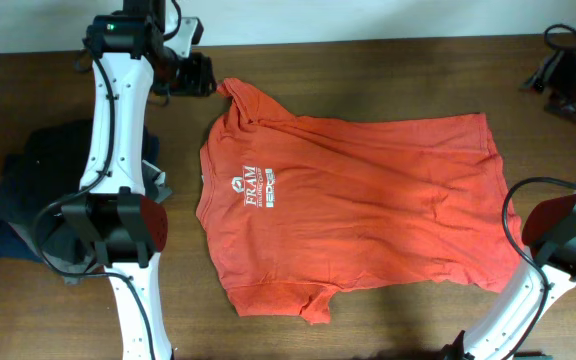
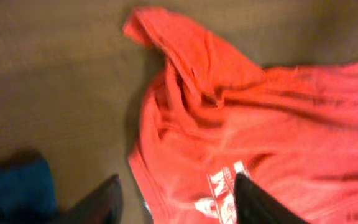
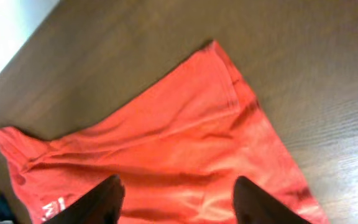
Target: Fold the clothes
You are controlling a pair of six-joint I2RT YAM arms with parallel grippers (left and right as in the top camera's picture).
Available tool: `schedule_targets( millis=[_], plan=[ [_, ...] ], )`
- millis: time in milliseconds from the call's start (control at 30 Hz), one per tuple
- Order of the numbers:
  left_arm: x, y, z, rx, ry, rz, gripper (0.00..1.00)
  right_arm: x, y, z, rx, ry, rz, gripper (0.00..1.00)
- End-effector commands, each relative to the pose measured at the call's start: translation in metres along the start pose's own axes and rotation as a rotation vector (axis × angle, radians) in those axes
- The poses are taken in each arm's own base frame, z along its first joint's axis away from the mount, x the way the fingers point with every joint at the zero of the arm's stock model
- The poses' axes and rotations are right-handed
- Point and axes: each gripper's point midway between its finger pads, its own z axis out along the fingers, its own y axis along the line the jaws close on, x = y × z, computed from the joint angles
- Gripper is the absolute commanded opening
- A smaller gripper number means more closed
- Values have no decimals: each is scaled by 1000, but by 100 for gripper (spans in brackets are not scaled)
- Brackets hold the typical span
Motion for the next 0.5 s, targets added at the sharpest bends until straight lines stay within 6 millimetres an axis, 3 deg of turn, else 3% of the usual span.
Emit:
schedule_targets(
  millis=[0,100,167,267,333,367,467],
  plan=[
    [4,-26,-23,29,-11,84,50,20,22,14,-17,67,-59,47],
    [17,-37,-27,35,35,92,48,38,38,55,-20,148,-102,7],
    [24,-39,-33,25,59,90,48,48,43,80,-8,177,-120,4],
    [33,-42,-46,24,76,86,46,53,29,121,94,169,-90,5],
    [37,-43,-52,25,81,84,47,52,27,138,90,149,-98,62],
    [38,-44,-55,25,83,83,48,49,26,146,83,133,-104,73],
    [42,-47,-54,29,101,86,50,37,24,158,69,72,-130,77]
  ],
)
